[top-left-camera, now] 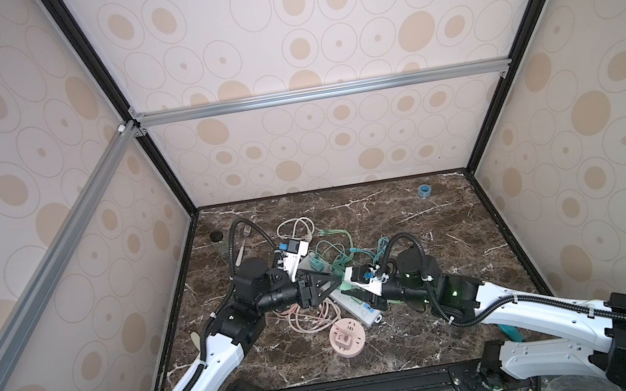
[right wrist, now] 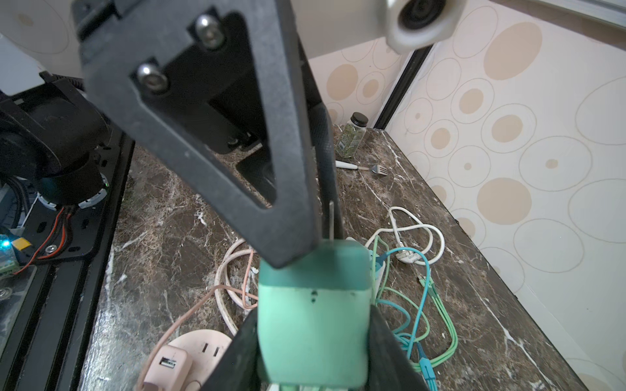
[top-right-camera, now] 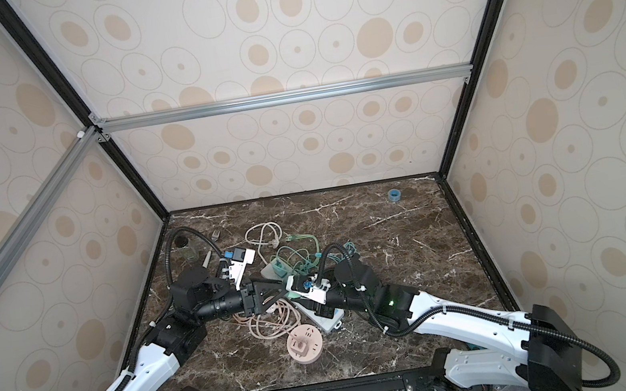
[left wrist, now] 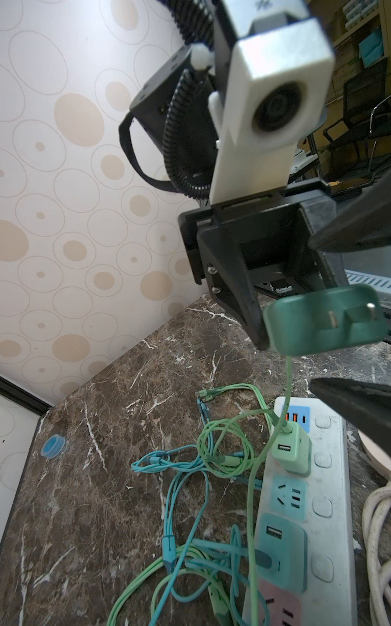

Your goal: Insert the plug

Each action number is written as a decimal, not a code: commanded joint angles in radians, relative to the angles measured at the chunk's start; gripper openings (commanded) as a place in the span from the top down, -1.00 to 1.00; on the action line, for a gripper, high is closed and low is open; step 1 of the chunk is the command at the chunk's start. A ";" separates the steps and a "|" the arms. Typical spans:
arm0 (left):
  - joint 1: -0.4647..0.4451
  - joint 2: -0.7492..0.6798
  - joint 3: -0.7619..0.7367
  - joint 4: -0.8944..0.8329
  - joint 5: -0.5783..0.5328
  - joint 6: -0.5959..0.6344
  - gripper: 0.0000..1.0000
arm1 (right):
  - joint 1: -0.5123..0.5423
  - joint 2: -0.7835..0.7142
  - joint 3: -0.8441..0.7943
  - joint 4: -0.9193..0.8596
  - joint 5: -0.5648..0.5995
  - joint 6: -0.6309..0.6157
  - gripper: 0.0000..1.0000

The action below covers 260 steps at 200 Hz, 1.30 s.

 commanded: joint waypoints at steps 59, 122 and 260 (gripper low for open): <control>-0.001 0.004 0.006 0.052 0.039 -0.005 -0.03 | 0.068 0.054 0.061 0.040 0.129 -0.109 0.61; 0.000 0.000 -0.006 0.025 0.056 0.016 0.03 | 0.082 0.070 0.061 0.043 0.194 -0.149 0.62; 0.000 -0.046 -0.027 0.032 0.043 0.018 0.77 | 0.083 0.038 0.034 0.047 0.230 -0.106 0.21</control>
